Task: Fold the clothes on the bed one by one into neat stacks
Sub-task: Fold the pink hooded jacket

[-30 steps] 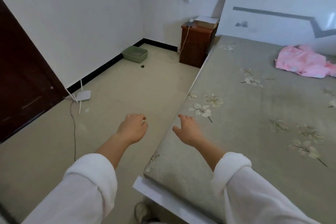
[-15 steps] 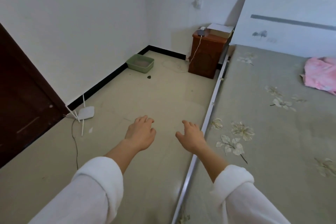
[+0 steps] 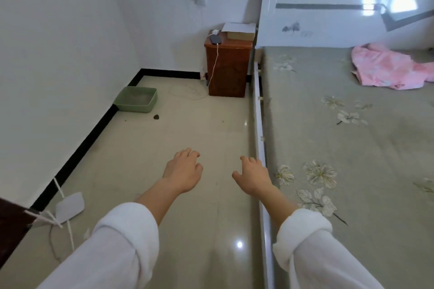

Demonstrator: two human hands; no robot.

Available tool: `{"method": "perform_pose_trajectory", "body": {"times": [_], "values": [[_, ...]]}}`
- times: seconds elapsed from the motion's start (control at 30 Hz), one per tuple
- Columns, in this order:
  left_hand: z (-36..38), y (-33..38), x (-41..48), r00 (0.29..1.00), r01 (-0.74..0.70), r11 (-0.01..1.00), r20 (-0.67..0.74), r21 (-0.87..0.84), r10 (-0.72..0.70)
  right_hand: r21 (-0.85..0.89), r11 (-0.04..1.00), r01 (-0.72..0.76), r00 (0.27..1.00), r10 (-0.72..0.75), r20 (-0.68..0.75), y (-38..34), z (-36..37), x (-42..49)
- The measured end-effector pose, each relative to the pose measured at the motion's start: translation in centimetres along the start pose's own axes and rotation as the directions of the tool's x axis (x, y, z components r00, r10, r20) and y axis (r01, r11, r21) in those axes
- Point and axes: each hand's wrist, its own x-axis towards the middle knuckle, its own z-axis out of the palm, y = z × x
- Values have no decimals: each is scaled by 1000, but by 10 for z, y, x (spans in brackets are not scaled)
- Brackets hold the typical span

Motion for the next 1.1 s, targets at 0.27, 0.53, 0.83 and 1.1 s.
{"method": "perform_pose_trajectory", "body": {"times": [0.27, 0.53, 0.83, 1.1], "values": [[-21, 39, 152, 978, -198, 980, 70, 2, 198, 1, 985, -170, 982, 169, -86, 27, -52, 79], [-21, 145, 329, 893, -421, 902, 131, -96, 430, 20, 936, -351, 920, 349, -179, 113, -141, 199], [-44, 227, 511, 855, -481, 866, 144, -134, 498, 50, 904, -425, 888, 427, -168, 177, -232, 338], [-59, 278, 675, 821, -524, 842, 184, -129, 540, 109, 873, -476, 852, 489, -186, 221, -285, 479]]}}
